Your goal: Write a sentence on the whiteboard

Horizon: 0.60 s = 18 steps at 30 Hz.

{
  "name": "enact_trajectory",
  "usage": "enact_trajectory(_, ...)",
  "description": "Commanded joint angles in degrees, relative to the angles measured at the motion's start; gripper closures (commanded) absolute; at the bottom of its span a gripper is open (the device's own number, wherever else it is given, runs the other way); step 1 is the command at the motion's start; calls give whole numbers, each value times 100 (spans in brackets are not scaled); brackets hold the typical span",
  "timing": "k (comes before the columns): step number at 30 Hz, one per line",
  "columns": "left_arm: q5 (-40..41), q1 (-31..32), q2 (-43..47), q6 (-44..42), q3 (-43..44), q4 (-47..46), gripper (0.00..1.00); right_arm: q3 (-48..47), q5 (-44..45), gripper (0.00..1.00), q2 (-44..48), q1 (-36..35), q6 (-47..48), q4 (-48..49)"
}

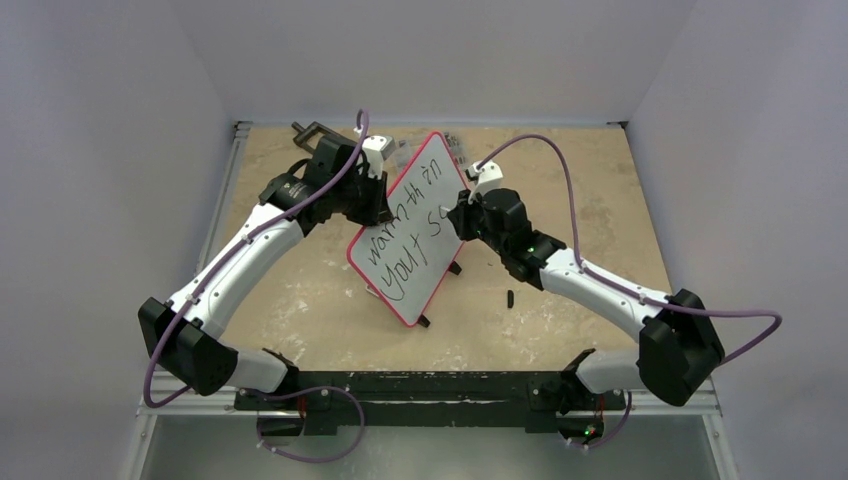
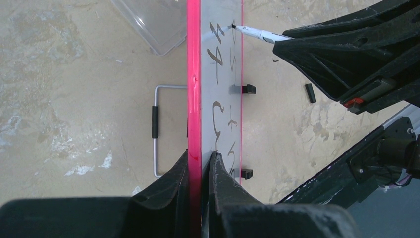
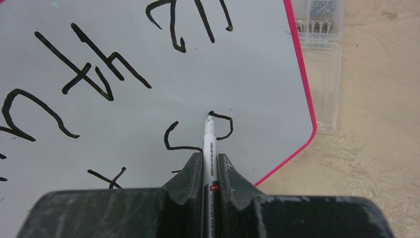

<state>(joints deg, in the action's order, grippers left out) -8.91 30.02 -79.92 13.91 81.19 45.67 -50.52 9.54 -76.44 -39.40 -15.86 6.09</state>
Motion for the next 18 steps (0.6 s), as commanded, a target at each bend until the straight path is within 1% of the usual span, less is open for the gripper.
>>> enact_trajectory(1, 1262, -33, -208, -977, -147, 687, 100, -188, -298, 100, 160, -57, -103, 379)
enact_trajectory(4, 1262, -33, -213, -977, -149, 687, 100, -144, -208, 100, 202, -52, -105, 338)
enact_trajectory(11, 1262, -35, -210, -977, -147, 687, 100, 67, 325, 100, 455, -6, -39, 154)
enact_trajectory(18, 1262, -36, -201, -977, -145, 687, 100, -93, 297, 100, 376, 218, -16, 113)
